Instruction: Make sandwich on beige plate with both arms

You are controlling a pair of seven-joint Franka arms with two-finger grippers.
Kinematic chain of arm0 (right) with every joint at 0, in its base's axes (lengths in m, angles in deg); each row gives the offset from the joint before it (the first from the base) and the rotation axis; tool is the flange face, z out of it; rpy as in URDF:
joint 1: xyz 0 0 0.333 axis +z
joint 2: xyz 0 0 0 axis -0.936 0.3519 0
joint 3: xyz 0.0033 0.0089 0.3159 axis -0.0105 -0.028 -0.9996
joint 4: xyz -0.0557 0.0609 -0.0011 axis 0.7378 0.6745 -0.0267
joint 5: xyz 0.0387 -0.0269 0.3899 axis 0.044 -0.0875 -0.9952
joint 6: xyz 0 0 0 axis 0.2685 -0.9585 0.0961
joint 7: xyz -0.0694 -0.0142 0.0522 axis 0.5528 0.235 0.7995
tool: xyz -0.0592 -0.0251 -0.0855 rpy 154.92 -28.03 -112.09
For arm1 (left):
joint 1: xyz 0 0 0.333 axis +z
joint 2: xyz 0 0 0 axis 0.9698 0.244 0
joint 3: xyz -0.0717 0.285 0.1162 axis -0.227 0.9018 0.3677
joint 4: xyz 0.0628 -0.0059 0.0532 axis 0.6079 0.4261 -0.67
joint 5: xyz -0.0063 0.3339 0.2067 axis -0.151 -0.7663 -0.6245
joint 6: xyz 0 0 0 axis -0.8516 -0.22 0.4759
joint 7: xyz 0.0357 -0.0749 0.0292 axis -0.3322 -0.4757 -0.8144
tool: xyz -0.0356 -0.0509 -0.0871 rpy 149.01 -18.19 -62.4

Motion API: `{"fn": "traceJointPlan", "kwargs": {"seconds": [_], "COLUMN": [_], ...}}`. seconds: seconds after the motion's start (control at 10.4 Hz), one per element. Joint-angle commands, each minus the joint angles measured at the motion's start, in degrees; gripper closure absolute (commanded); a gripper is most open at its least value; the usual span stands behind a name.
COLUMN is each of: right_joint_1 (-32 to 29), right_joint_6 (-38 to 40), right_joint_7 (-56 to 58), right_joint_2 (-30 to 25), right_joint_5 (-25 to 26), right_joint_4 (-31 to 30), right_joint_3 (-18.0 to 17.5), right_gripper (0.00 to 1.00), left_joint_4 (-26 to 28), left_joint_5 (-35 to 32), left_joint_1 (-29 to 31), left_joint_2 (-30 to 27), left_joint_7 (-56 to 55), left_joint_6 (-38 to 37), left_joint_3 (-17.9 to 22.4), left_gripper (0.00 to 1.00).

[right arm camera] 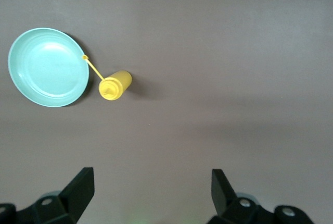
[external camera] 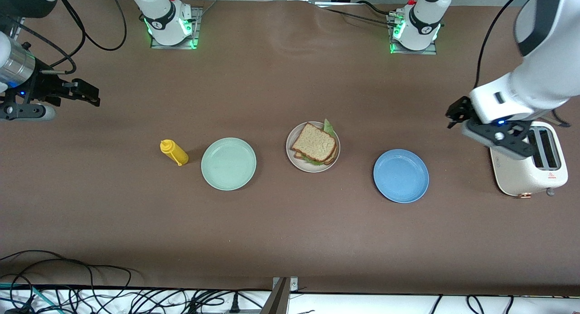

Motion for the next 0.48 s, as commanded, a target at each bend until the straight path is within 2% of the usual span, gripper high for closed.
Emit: {"fn": "traceJointPlan", "kwargs": {"seconds": [0.0,0.38], "right_joint_1": [-0.1,-0.3], "right_joint_6": [2.2,3.0], "right_joint_7": [-2.2,-2.2], "right_joint_2": [0.0,0.1], "right_joint_5": [0.9,0.6], "right_joint_4": [2.1,4.0], "right_joint_3": [-0.5,-0.2], "right_gripper": [0.00,0.00], "left_joint_4": [7.6,8.1], "left_joint_5": [2.2,3.2], "left_joint_1": [0.3,3.0], "left_joint_2": [-6.9,-8.1], "left_joint_7": [-10.0,-11.1], "left_joint_6": [1.8,-3.1], "left_joint_3": [0.1,-1.2], "left_gripper": [0.00,0.00]}}
